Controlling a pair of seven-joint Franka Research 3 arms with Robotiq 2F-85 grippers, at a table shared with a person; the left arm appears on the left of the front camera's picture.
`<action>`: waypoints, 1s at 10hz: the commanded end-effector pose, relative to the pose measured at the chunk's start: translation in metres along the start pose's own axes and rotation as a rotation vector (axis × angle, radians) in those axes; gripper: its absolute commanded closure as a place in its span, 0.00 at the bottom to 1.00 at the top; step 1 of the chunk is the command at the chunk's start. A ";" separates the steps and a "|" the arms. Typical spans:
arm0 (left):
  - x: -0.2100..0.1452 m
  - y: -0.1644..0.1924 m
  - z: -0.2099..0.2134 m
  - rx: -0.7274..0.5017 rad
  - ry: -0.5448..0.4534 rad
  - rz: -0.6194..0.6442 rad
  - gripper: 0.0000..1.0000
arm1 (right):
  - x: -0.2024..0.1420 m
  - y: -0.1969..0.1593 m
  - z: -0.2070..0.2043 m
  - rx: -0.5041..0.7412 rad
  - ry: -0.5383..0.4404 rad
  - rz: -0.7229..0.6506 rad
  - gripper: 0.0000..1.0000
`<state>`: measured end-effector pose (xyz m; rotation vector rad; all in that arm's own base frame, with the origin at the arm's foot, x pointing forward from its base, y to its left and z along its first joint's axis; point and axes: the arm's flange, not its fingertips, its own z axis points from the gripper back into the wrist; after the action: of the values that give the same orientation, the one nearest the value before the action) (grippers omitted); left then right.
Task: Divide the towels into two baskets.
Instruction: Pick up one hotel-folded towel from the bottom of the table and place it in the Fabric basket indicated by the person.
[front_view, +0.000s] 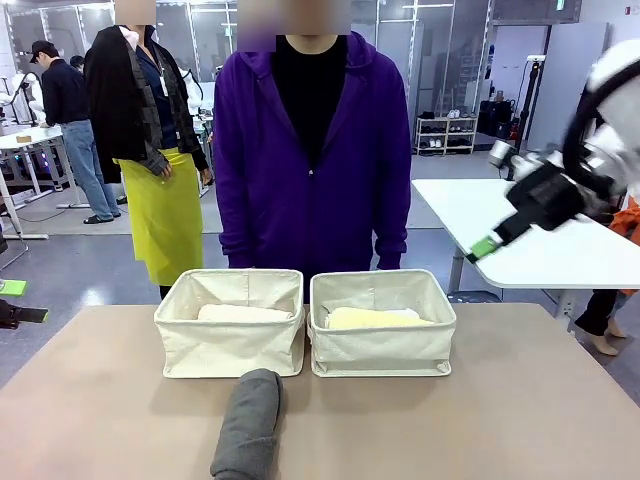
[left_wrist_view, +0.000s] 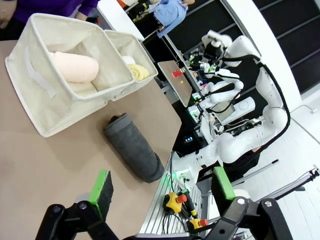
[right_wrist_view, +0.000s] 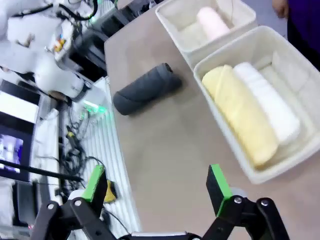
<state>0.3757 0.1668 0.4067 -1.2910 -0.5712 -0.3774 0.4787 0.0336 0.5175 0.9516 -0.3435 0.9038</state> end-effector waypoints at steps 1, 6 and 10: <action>0.001 -0.006 0.002 0.002 0.000 0.018 0.00 | -0.058 0.006 0.017 0.068 -0.167 -0.088 0.00; 0.001 -0.006 0.002 0.002 0.000 0.018 0.00 | -0.210 0.021 0.080 0.136 -0.395 -0.297 0.00; 0.001 -0.006 0.002 0.002 0.000 0.018 0.00 | -0.264 0.003 0.070 0.147 -0.510 -0.342 0.00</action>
<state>0.3757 0.1667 0.4066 -1.2910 -0.5710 -0.3775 0.3168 -0.1643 0.3995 1.3406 -0.4967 0.3341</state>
